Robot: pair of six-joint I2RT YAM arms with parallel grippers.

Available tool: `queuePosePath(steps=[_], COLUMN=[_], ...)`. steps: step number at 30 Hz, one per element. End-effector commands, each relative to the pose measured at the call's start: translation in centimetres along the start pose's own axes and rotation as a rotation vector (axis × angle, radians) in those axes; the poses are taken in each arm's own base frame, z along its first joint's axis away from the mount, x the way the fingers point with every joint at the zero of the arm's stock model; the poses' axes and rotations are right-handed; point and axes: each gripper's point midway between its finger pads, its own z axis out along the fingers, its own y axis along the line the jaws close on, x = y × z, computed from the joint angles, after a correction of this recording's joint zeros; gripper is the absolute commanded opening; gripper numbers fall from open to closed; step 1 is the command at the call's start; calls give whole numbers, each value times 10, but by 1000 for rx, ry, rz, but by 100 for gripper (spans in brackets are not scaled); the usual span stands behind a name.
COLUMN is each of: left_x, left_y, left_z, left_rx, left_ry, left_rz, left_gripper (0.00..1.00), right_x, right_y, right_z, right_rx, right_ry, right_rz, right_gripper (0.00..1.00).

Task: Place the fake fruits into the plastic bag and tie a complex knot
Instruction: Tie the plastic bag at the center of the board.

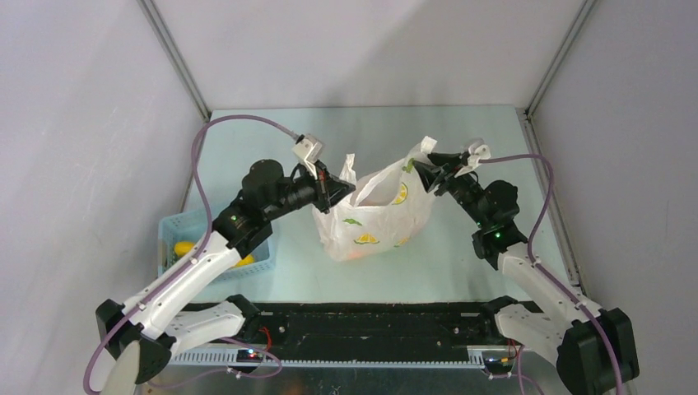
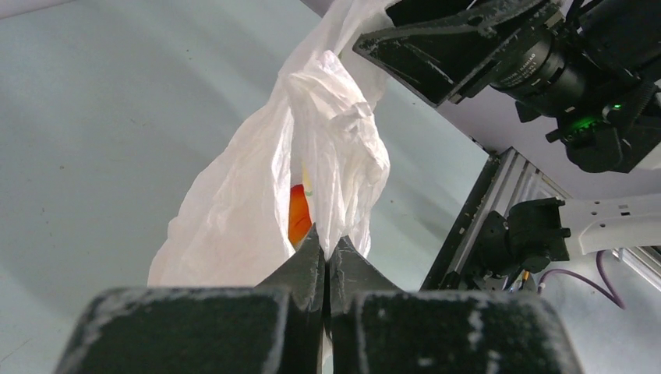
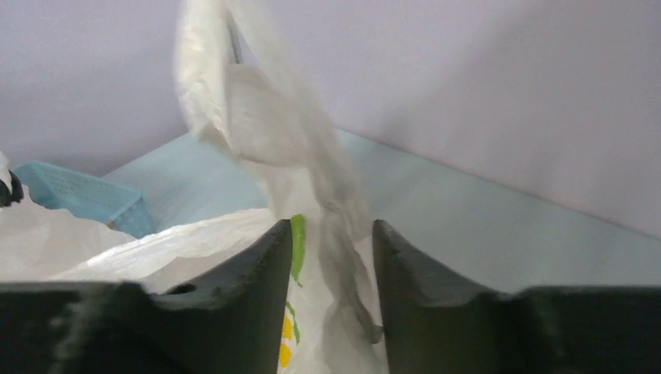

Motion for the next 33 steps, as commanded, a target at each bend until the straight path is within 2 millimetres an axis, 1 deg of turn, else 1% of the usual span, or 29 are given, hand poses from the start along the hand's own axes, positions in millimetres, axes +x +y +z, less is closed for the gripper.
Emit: queuePosePath(steps=[1,2,3,4,5,6,7,8,11,12,13,14,15,16,17,18,19,20,21,22,23,24,25,29,32,33], left_x=[-22,-26,-24,-29,-25,-28,-28,-32,-38,-40,-40,-40,-39,-35,-30,-28,-26,-20,-17,-14,-11,-9,-6,5,13,15], left_y=[-14,-17,-16,-18,-20,-20,-23,-23,-28,-28,-30,-29,-31,-29,-28,-29,-28,-29,-28,-30,-28,-27,-25,-21,-17,-18], left_z=[-8,-9,-10,-11,-13,-15,-17,-19,-25,-27,-28,-28,-28,-26,-22,-22,-18,-18,-15,-15,-12,-11,-8,0,6,7], left_rx=[61,74,73,85,96,96,113,115,144,144,159,162,179,180,192,198,211,228,235,254,260,263,261,266,248,250], left_ry=[-21,-20,-5,-1,28,43,58,66,83,88,94,108,120,146,172,191,210,235,256,266,279,285,297,324,346,352], left_rz=[6,21,24,43,42,56,59,72,92,91,95,90,97,89,92,87,90,80,78,75,76,81,77,81,101,105], left_gripper=[0,0,0,0,0,0,0,0,0,0,0,0,0,0,0,0,0,0,0,0,0,0,0,0,0,0], right_x=[-49,-50,-53,-53,-58,-58,-64,-62,-71,-80,-76,-86,-80,-87,-81,-86,-81,-82,-79,-72,-72,-61,-57,-26,-10,-8], right_y=[11,13,18,21,27,32,35,39,49,53,55,61,63,69,71,78,81,86,92,94,97,97,100,109,115,118], right_z=[7,7,7,6,4,2,-1,-4,-19,-25,-29,-35,-39,-43,-46,-50,-52,-55,-58,-59,-60,-59,-58,-58,-56,-55], right_rx=[-93,-107,-136,-150,-183,-209,-221,-239,-263,-277,-283,-304,-312,-339,-351,-385,-402,-435,-468,-481,-507,-516,-535,-593,-625,-635], right_ry=[-180,-181,-184,-179,-183,-165,-172,-151,-130,-146,-116,-129,-97,-101,-65,-62,-29,-21,4,38,44,85,107,229,287,298], right_rz=[-44,-40,-45,-44,-51,-50,-56,-56,-67,-88,-88,-103,-103,-113,-103,-106,-90,-88,-76,-57,-76,-70,-64,-14,13,17], right_gripper=[26,18,9,6,0,0,0,0,0,0,0,0,0,0,0,0,0,0,0,0,0,0,0,0,0,0])
